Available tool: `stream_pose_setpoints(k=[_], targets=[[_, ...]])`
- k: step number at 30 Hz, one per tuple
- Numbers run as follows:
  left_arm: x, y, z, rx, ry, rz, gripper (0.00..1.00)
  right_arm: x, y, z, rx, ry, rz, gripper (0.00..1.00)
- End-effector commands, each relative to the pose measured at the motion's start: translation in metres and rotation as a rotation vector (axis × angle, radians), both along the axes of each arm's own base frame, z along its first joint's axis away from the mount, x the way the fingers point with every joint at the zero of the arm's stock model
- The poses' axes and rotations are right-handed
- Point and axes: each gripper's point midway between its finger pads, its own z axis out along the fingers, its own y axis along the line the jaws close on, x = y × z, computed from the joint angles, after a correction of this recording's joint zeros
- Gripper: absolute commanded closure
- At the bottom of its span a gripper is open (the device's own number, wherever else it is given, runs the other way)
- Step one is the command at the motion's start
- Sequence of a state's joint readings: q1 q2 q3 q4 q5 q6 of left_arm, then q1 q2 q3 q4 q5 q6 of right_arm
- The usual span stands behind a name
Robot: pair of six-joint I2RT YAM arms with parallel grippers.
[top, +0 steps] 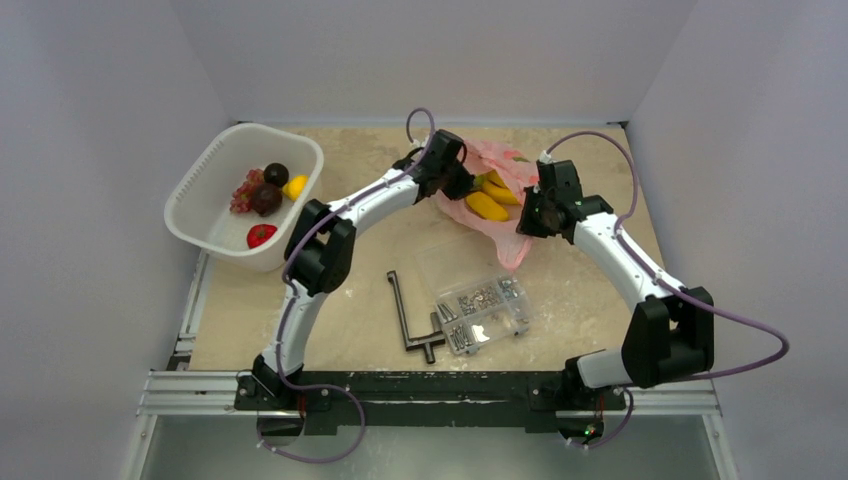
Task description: Take the fake fruits out of the plastic bag
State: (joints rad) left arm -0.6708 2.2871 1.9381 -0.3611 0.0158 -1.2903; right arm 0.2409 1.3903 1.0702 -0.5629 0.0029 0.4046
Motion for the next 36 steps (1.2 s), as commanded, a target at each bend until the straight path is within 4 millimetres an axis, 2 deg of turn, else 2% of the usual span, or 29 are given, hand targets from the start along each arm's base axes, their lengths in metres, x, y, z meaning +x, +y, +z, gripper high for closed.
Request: stream_pose_setpoints(k=[1,4,7,12,13,15,20,27,31,34,36], targets=[[-0.011,0.006,0.097,-0.124,-0.124,-0.086,0.98,0.022,0.002,0.014,0.031,-0.040,-0.059,1.00],[-0.022,0.007,0.093,-0.134,-0.065,-0.099,0.93,0.025,0.004,0.020,0.037,-0.049,-0.047,1.00],[-0.029,0.000,0.081,-0.145,-0.024,-0.098,0.78,0.020,0.004,0.024,0.042,-0.058,-0.040,1.00],[-0.028,-0.023,0.059,-0.094,-0.035,-0.146,0.58,0.012,0.002,0.025,0.040,-0.054,-0.038,1.00],[-0.029,-0.026,0.054,-0.066,-0.032,-0.149,0.51,0.010,0.002,0.025,0.038,-0.051,-0.036,1.00],[-0.032,-0.026,0.042,-0.001,-0.016,-0.111,0.32,0.008,0.001,0.027,0.039,-0.052,-0.036,1.00],[-0.032,-0.017,0.010,0.040,0.058,0.010,0.33,0.006,0.000,0.027,0.036,-0.044,-0.036,1.00],[-0.012,-0.015,0.001,0.033,0.032,0.116,0.45,0.005,0.001,0.023,0.033,-0.033,-0.036,1.00],[-0.008,-0.013,-0.010,0.048,0.061,0.159,0.47,0.007,0.001,0.024,0.033,-0.034,-0.034,1.00],[-0.016,-0.006,-0.024,0.068,0.134,0.201,0.42,0.006,0.000,0.022,0.026,-0.027,-0.029,1.00],[-0.019,-0.003,-0.032,0.075,0.168,0.230,0.33,0.007,0.000,0.022,0.023,-0.027,-0.027,1.00]])
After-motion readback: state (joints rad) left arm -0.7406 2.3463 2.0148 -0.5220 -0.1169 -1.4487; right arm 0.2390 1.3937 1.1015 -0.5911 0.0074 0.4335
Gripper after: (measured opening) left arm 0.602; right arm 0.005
